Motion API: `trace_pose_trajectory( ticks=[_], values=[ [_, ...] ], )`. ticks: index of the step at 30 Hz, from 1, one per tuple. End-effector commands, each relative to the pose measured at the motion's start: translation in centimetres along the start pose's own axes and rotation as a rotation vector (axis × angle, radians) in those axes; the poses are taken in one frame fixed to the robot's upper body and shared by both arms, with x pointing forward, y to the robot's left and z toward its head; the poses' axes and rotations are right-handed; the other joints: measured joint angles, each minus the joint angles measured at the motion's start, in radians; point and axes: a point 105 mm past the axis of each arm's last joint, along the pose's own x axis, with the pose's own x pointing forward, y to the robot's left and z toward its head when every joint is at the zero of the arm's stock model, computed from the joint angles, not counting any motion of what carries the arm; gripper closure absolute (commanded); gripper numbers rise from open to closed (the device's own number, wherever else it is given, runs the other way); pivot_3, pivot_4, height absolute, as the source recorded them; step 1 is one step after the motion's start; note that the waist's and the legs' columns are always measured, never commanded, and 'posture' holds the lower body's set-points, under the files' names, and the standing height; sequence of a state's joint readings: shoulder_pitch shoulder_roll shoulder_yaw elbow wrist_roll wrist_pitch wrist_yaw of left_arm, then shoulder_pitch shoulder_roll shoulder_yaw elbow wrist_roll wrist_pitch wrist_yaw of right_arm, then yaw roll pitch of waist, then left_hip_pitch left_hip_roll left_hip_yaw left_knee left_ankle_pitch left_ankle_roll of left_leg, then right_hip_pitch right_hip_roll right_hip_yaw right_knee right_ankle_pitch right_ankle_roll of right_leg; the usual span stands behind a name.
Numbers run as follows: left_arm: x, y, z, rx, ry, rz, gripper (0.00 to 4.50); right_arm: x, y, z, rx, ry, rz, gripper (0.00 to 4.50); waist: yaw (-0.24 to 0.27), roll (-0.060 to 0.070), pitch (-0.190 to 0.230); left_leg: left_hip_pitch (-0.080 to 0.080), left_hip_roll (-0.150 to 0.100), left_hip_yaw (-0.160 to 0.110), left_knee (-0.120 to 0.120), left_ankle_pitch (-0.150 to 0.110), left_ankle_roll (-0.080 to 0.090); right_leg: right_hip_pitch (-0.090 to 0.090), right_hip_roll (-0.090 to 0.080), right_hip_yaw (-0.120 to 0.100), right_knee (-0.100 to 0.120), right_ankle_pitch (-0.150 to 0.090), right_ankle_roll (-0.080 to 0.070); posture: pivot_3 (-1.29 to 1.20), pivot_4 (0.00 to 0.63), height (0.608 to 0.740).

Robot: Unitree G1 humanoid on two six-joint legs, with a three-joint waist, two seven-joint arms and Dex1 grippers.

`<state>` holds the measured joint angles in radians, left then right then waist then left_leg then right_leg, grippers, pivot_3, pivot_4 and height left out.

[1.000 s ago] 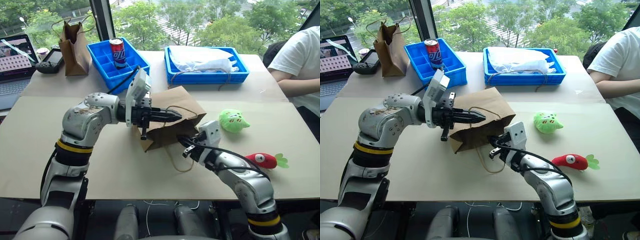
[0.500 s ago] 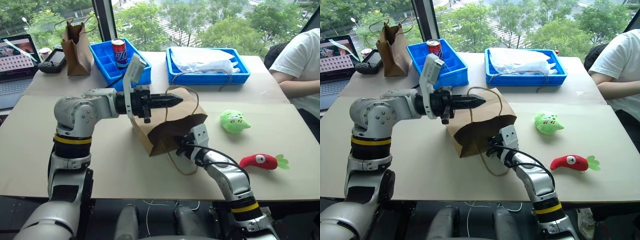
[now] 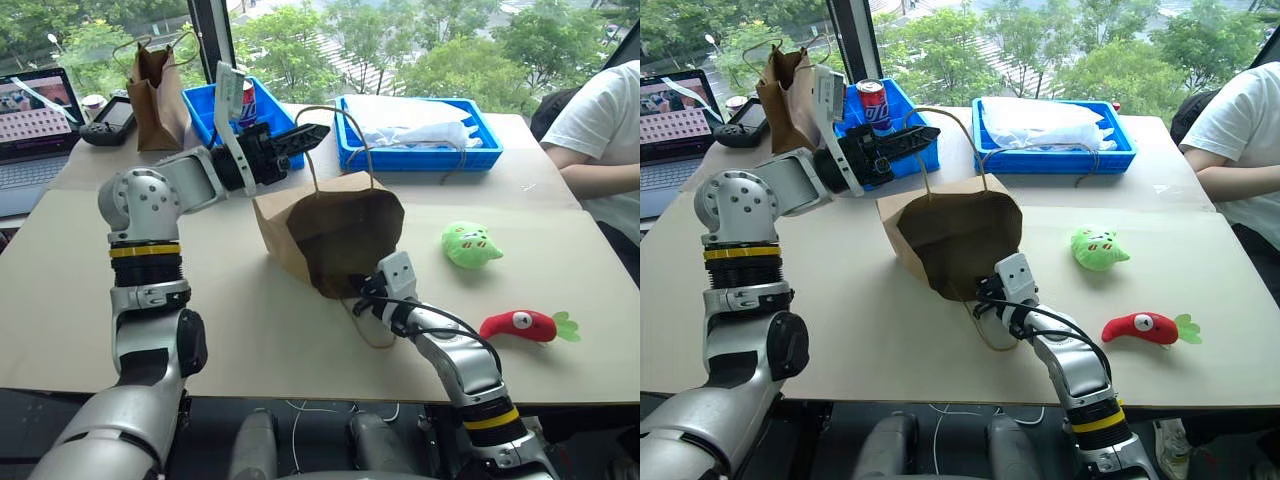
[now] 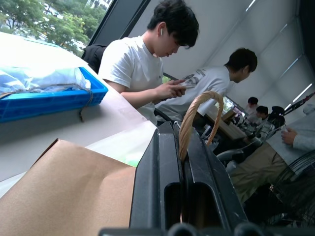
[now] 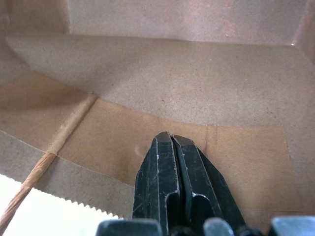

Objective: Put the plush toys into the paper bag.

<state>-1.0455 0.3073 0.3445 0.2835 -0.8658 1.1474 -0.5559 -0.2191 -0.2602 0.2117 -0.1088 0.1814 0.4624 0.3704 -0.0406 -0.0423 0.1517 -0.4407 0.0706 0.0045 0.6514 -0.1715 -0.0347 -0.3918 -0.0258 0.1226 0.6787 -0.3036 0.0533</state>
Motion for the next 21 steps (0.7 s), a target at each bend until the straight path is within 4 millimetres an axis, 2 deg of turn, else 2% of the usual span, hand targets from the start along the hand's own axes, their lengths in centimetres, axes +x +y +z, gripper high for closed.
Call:
trace_pose_trajectory(
  ticks=[1,6,8,11,13,17,21],
  values=[
    [0.2,-1.6,1.0,-0.006,-0.020,-0.047,4.50,-0.5,-0.2,-2.0,0.009,0.076,-0.008,4.44,-0.001,0.000,0.000,0.000,0.000,0.000,0.000,0.000,0.000,0.000,0.000,0.000,0.000,0.000,0.000,0.00,0.150,0.704],
    [0.1,-1.6,-1.5,-0.006,0.065,-0.049,4.50,-1.6,-0.7,2.1,-0.031,-0.046,0.001,4.44,0.000,0.000,0.000,0.000,-0.001,-0.001,-0.001,0.000,0.000,0.000,-0.001,0.000,0.000,0.000,0.000,0.00,0.150,0.704],
    [-0.1,-1.3,-3.0,-0.014,0.106,-0.033,4.50,-2.4,-0.8,4.6,-0.048,-0.118,0.018,4.44,-0.001,0.000,0.000,0.000,-0.002,-0.001,-0.001,0.000,-0.001,0.000,-0.001,0.000,0.000,0.000,0.000,0.00,0.150,0.704],
    [-0.1,-1.2,-3.5,-0.042,0.106,-0.031,4.50,-3.6,-0.7,6.5,-0.029,-0.177,0.039,4.44,0.000,0.001,0.001,0.000,-0.002,-0.001,-0.002,0.000,-0.001,-0.001,-0.001,0.000,0.000,0.000,0.000,0.00,0.150,0.704],
    [-0.2,-1.2,-3.6,-0.042,0.105,-0.030,4.50,-4.7,-0.7,7.5,-0.029,-0.192,0.053,3.88,0.000,0.001,0.001,-0.001,-0.002,-0.001,-0.002,0.001,-0.001,-0.001,-0.001,0.000,0.000,0.000,0.000,0.00,0.150,0.704],
    [-0.5,-1.1,-4.0,-0.073,0.104,-0.022,4.50,-8.6,-1.9,8.2,-0.037,-0.175,0.072,2.75,0.006,0.001,0.001,-0.001,-0.002,-0.001,-0.003,0.001,-0.001,-0.001,-0.002,0.000,-0.001,0.000,0.000,0.00,0.150,0.704],
    [-0.7,-0.9,-3.9,-0.079,0.092,-0.011,4.50,-11.8,-4.7,9.0,-0.027,-0.153,0.036,1.35,0.007,0.001,0.001,-0.001,-0.003,-0.001,-0.004,0.001,-0.001,0.001,-0.002,0.000,-0.005,0.000,0.000,0.00,0.150,0.704]
  ],
)
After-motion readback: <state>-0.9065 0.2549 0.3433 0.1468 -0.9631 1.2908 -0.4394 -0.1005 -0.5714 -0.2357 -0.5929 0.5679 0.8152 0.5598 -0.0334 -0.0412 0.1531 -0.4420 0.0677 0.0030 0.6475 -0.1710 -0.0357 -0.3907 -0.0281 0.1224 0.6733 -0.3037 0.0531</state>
